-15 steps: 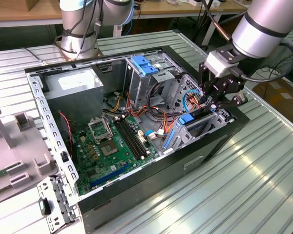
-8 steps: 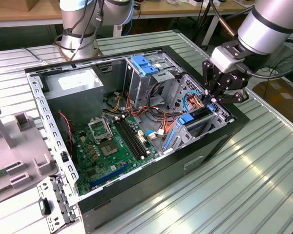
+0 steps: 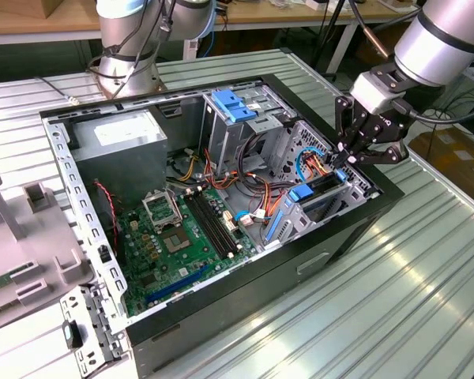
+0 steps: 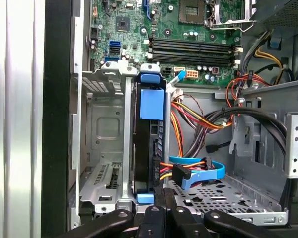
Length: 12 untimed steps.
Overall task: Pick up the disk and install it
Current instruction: 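Insert the first disk wire, then insert the second disk wire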
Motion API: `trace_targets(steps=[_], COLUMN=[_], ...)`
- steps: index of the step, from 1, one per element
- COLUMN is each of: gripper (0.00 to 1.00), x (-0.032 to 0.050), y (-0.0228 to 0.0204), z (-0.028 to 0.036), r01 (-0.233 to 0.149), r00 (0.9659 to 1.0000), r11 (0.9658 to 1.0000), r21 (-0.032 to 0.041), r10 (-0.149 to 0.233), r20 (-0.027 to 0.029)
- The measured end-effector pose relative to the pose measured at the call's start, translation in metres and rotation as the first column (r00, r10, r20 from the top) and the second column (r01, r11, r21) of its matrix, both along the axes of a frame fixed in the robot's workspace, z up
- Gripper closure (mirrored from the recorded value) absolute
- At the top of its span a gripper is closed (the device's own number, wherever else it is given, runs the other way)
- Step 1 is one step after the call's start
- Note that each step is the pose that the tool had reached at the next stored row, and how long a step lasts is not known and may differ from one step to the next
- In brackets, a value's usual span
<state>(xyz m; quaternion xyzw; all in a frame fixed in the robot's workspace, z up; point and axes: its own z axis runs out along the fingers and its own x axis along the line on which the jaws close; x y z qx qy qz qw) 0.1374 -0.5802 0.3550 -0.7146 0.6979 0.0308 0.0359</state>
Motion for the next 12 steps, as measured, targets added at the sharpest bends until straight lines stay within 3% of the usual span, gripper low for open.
trace_targets(steps=[12], gripper=[0.89], x=[0.0006], y=[-0.0001], z=[0.0], r01=[0.0], r00=[1.0], r11=[1.0], r21=[0.0], r10=[0.0], r20=[0.0])
